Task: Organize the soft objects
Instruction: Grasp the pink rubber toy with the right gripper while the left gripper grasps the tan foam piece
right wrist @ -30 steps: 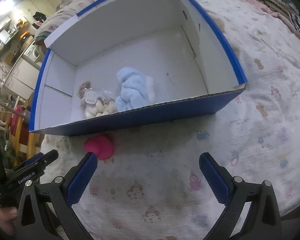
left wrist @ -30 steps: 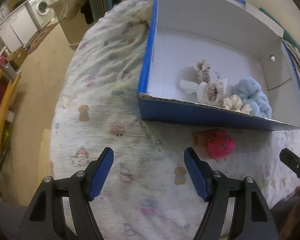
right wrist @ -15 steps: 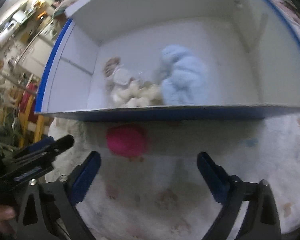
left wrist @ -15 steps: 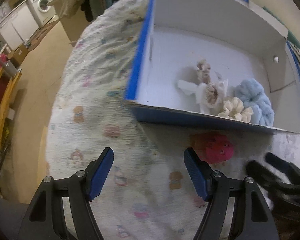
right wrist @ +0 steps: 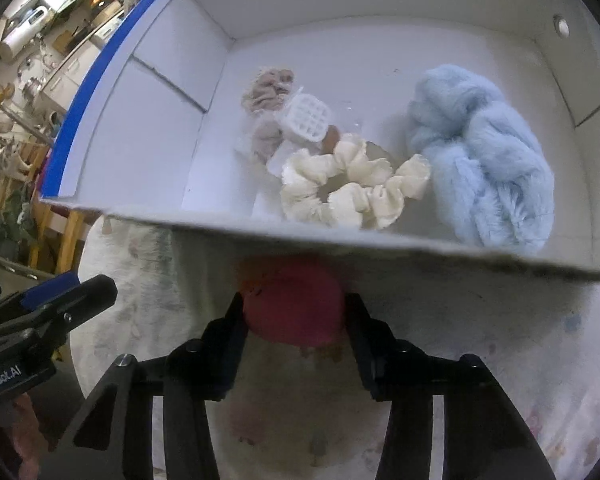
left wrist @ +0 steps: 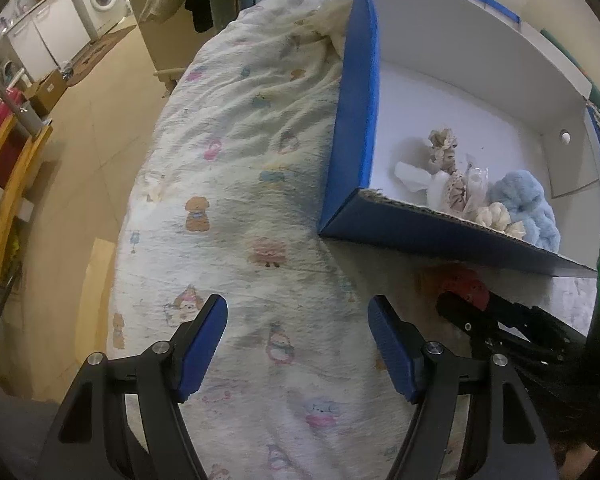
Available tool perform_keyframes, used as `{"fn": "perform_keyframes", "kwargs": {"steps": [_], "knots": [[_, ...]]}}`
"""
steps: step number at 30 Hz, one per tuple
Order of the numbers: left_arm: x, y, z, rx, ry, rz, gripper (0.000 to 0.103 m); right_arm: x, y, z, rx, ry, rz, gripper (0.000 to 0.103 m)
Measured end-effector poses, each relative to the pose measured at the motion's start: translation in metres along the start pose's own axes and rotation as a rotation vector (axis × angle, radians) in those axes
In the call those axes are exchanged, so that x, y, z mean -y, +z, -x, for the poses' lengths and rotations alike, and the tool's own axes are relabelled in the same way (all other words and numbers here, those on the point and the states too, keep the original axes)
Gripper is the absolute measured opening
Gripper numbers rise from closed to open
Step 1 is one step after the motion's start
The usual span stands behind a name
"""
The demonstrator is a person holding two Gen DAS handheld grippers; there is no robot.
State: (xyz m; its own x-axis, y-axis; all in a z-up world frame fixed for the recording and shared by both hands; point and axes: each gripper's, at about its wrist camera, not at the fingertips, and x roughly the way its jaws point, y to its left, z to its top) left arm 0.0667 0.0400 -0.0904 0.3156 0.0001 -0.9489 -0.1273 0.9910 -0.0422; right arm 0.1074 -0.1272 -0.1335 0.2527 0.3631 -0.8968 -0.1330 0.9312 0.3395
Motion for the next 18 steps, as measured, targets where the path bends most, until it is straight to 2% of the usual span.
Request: {"fn": "perform_keyframes", "kwargs": {"steps": [5,9,13,18], "knots": [[0.01,0.001,-0.004,0.001,-0.002,-0.026,0.07,0.009,-0.006,0.014,-0.007,0.024,-0.027,0.05],[0.025,-0.001,-0.008,-0.011,-0.029,-0.049,0.07,0.024,-0.015,0.031,-0.011,0.011,-0.079,0.05],[0.056,-0.003,-0.017,-0.027,-0.067,-0.14,0.069,0.045,-0.027,0.043,-0.011,-0.013,-0.124,0.05],[0.088,-0.003,-0.032,-0.031,-0.095,-0.227,0.058,0.072,-0.041,0.049,0.004,-0.029,-0.178,0.05]]}}
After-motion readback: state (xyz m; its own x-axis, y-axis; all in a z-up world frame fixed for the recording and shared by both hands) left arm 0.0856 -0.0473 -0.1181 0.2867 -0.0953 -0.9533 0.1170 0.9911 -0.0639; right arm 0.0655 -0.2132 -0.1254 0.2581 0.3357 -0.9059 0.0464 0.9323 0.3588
